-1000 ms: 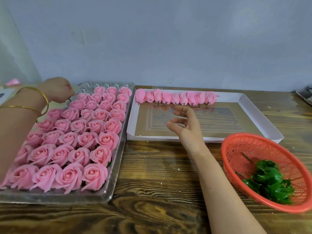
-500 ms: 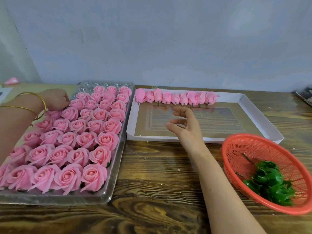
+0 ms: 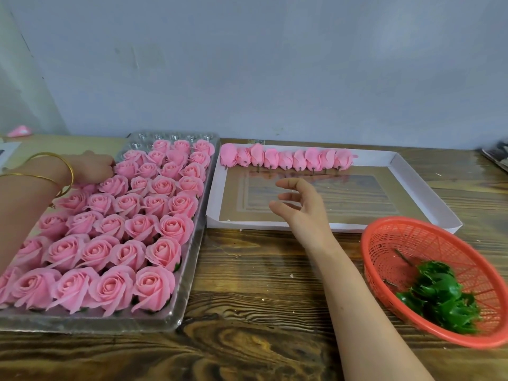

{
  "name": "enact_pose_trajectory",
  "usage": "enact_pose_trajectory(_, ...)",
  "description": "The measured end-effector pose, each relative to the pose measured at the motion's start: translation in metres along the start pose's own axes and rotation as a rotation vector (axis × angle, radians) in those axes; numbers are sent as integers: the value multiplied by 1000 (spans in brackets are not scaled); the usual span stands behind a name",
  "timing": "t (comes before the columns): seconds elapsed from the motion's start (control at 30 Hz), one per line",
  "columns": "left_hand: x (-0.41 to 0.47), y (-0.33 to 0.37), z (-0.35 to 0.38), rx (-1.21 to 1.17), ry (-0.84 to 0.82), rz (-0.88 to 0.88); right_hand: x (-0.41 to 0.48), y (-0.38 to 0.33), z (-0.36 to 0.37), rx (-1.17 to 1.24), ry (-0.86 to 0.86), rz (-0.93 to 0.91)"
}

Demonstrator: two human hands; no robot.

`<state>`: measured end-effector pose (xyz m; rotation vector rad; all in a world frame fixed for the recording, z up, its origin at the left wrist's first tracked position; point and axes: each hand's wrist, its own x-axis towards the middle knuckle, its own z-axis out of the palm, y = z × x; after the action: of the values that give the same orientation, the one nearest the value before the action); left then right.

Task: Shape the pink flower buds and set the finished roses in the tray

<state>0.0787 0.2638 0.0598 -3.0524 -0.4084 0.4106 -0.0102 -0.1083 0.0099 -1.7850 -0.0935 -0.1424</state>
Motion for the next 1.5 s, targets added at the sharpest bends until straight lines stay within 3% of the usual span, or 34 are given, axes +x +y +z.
enact_pose_trajectory(0.43, -5, 8, -3, 18, -69, 47, 1, 2, 1, -23, 6, -14)
enact_pose_trajectory(0.83, 23, -9, 5, -86, -123, -23, 0, 2, 0, -34, -21, -8)
enact_pose_trajectory(1.33, 22, -3, 3, -86, -21, 33, -2, -2, -2, -17, -25, -7)
enact_pose_trajectory(1.5, 23, -14, -1, -192, -28, 66, 0, -1, -1, -8, -6, -13)
